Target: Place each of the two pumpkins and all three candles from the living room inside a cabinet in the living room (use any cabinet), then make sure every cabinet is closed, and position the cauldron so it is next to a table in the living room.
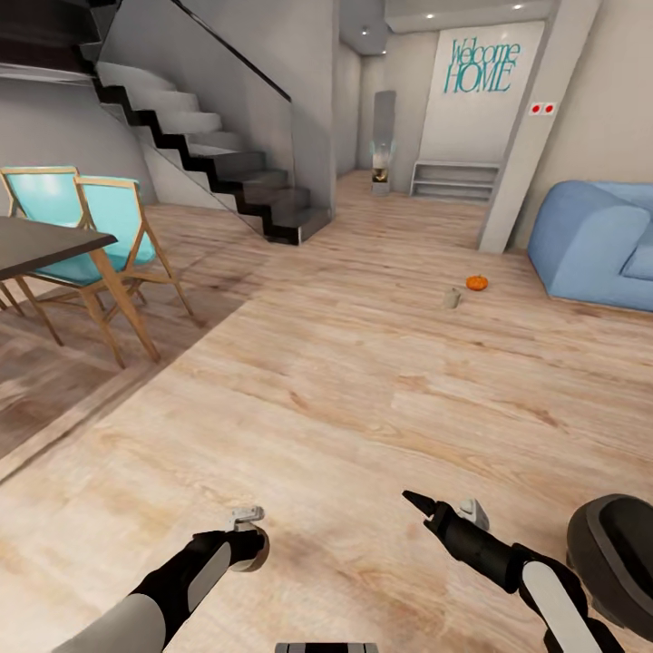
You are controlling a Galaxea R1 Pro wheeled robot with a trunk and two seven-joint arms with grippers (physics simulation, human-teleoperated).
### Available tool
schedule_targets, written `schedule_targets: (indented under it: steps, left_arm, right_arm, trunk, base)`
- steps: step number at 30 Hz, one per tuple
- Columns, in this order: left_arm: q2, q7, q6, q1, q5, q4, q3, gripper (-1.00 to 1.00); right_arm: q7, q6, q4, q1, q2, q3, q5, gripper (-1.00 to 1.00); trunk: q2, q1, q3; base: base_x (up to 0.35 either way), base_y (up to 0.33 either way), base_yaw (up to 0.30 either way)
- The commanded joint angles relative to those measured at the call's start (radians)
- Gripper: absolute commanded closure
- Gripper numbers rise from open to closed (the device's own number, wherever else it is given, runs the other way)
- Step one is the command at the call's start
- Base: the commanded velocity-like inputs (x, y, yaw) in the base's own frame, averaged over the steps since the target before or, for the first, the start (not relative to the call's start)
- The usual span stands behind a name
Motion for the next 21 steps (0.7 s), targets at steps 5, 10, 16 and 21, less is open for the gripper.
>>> schedule_targets:
  steps: [5, 10, 16, 21]
  left_arm:
    - [0.002, 0.008, 0.003, 0.000, 0.010, -0.003, -0.008, 1.00]
    - [0.001, 0.008, 0.003, 0.000, 0.010, -0.003, -0.008, 1.00]
    - [0.001, 0.008, 0.003, 0.000, 0.010, -0.003, -0.008, 1.00]
    - [0.001, 0.008, 0.003, 0.000, 0.010, -0.003, -0.008, 1.00]
  right_arm:
    - [0.004, 0.006, 0.002, 0.000, 0.000, -0.003, 0.002, -1.00]
    - [0.004, 0.006, 0.002, 0.000, 0.000, -0.004, 0.002, -1.00]
    - [0.004, 0.007, 0.002, 0.000, -0.001, -0.004, 0.002, -1.00]
    - [0.004, 0.007, 0.003, 0.000, 0.000, -0.004, 0.002, -1.00]
  trunk:
    - [0.000, 0.000, -0.001]
    - [0.000, 0.000, -0.001]
    - [0.000, 0.000, -0.001]
    - [0.000, 0.000, -0.001]
  base:
    - [0.337, 0.000, 0.000]
    - [0.337, 0.000, -0.051]
    - [0.337, 0.000, -0.181]
    - [0.337, 0.000, -0.056]
